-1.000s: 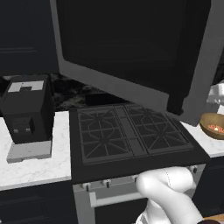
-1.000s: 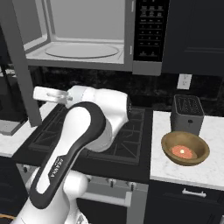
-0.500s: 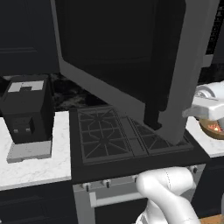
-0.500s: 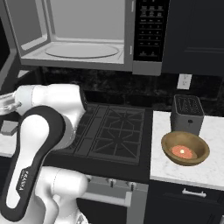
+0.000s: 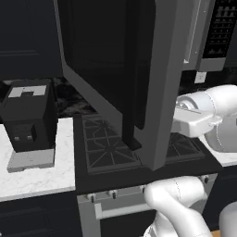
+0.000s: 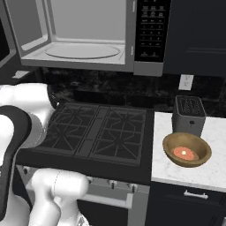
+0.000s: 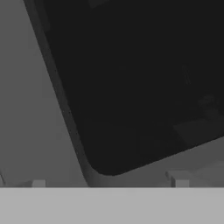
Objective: Open the microwave, place the bowl with waffle inside the microwave, then close the microwave door and turn it on.
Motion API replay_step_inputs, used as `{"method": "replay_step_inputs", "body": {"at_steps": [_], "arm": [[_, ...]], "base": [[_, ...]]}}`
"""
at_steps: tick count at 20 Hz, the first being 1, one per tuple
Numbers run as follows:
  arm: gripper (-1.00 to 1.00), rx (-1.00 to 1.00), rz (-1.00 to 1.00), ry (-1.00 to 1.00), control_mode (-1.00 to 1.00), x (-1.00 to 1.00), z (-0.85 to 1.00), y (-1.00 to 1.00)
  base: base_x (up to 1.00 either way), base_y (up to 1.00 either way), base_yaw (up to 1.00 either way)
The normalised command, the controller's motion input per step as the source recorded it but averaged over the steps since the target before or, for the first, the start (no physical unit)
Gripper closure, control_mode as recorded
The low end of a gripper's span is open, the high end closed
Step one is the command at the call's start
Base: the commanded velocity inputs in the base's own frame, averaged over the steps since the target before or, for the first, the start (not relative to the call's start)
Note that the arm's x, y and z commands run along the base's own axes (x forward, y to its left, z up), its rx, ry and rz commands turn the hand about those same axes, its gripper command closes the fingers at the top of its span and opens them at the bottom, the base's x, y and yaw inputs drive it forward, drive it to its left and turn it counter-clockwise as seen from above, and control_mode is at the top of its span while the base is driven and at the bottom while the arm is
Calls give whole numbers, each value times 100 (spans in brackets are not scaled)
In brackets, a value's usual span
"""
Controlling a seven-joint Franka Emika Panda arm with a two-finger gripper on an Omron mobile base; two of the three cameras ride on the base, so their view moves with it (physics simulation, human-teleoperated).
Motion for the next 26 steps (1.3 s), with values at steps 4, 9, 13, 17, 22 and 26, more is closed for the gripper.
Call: {"method": "replay_step_inputs", "body": {"at_steps": [4, 9, 13, 17, 22, 26], "arm": [[-100, 1, 2, 2, -100, 4, 0, 9], [-100, 2, -29, 20, -100, 0, -1, -86], [-100, 1, -60, 34, -100, 0, 0, -100], [-100, -1, -60, 43, -100, 7, -2, -100], [-100, -21, -56, 36, -100, 21, -36, -100], [-100, -30, -41, 25, -100, 29, -41, -100]], "base": [[0, 0, 0], [0, 0, 0], [0, 0, 0], [0, 0, 0], [0, 0, 0], [0, 0, 0]]}}
